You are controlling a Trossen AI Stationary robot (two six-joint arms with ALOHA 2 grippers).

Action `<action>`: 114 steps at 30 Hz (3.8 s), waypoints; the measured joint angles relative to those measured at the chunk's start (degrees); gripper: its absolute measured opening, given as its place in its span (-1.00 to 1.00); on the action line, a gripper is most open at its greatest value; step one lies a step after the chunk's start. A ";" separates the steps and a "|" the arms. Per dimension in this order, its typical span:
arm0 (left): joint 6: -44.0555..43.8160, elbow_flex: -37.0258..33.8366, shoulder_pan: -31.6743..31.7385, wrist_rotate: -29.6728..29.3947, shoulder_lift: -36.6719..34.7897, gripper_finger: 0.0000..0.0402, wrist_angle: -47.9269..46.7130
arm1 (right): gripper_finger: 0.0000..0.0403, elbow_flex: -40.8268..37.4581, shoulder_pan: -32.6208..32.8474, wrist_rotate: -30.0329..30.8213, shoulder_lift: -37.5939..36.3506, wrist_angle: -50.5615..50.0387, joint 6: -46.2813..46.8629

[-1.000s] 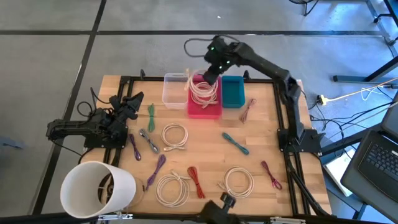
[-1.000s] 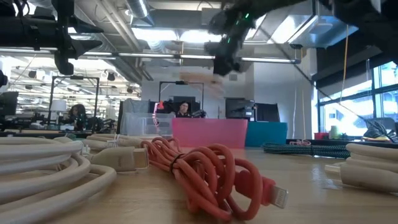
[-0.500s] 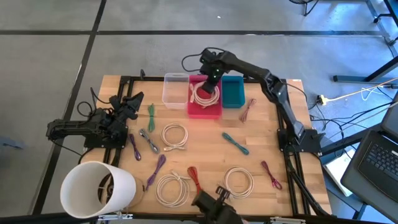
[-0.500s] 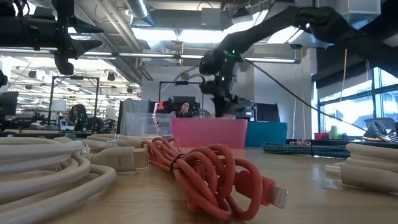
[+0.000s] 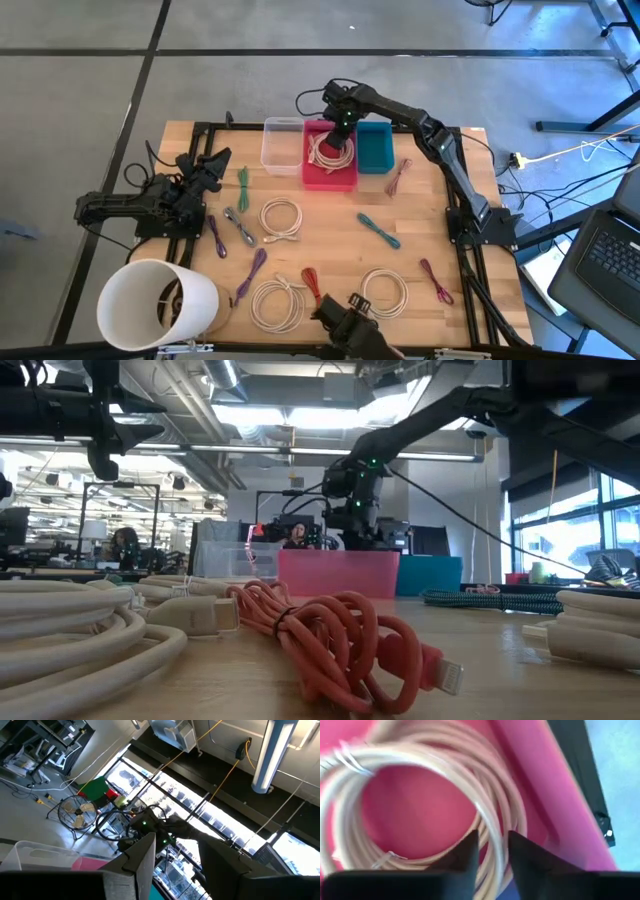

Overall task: Pick & Place USB Port
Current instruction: Put the white USB cable into the red bin

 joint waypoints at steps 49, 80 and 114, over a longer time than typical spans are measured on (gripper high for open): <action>0.00 0.00 -0.01 0.00 0.01 -0.29 -0.02 | -0.21 -59.50 64.18 -5.14 -38.81 9.38 59.57; 0.02 0.00 0.00 0.02 0.01 -0.29 -0.02 | -0.81 -65.60 65.26 -5.83 -38.43 20.52 65.85; 0.00 0.00 -0.02 0.00 0.02 -0.29 -0.02 | -0.81 0.28 2.16 -1.56 -18.31 1.83 6.04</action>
